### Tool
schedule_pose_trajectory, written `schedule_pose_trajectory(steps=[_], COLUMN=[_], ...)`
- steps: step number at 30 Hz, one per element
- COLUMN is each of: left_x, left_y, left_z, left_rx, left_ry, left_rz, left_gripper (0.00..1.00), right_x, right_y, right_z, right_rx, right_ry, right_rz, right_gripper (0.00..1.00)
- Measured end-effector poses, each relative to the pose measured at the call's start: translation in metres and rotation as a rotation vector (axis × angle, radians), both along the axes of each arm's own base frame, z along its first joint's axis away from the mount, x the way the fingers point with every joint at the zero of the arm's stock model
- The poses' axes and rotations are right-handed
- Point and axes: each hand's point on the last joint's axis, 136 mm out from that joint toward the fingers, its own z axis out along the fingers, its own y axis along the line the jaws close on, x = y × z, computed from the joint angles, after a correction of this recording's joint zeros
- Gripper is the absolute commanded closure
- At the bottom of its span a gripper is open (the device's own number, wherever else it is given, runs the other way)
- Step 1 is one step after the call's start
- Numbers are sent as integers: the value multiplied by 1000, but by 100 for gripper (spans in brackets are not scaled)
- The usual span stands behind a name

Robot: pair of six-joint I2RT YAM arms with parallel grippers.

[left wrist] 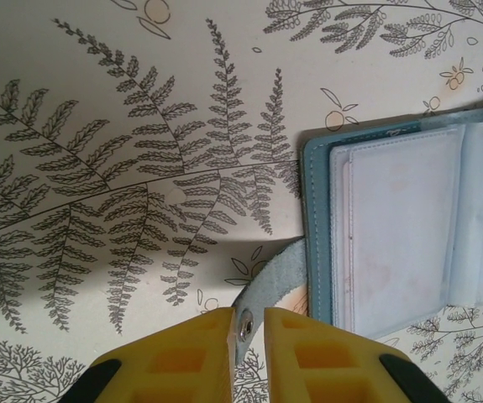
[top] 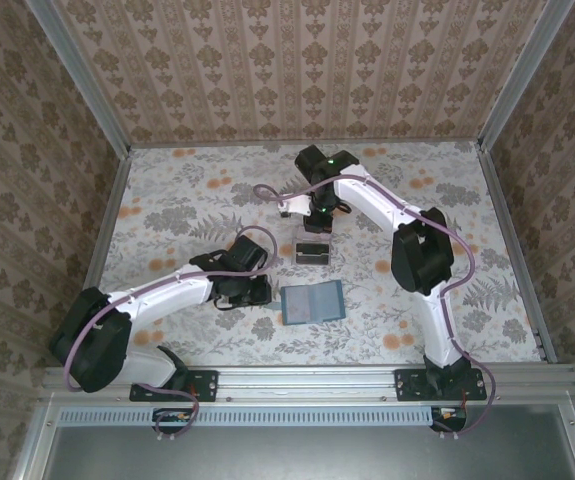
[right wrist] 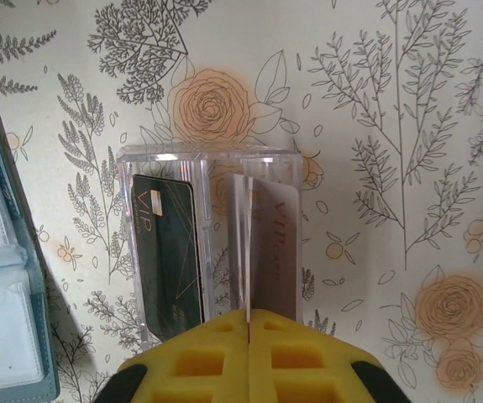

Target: Take the credit cards out of the card holder

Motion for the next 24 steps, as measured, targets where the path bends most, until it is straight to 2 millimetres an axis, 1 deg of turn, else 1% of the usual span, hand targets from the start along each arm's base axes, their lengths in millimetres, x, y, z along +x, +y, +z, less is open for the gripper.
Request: schedule_pose_trajectory(steps=[3, 9, 11, 13, 17, 20, 24], left_x=[1, 2, 1, 1, -1, -3, -4], left_y=[1, 2, 1, -1, -4, -11, -24], left_z=[0, 0, 0, 0, -3, -5, -5], left_rx=[0, -4, -9, -14, -9, -4, -7], left_ry=[0, 2, 8, 12, 28, 38, 44], left_rz=[6, 10, 7, 4, -8, -32, -64], left_gripper=[82, 82, 82, 82, 83, 84, 85], right_x=[2, 13, 12, 9, 0, -10, -25], right_y=[-2, -3, -4, -6, -11, -15, -22], right_z=[0, 3, 7, 14, 36, 50, 58], right_rx=[-13, -14, -3, 15, 86, 157, 231], right_ry=[-4, -56, -71, -88, -131, -153, -151], right_rz=[-14, -65, -91, -129, -237, -333, -469], right_gripper=[76, 75, 75, 75, 75, 75, 75])
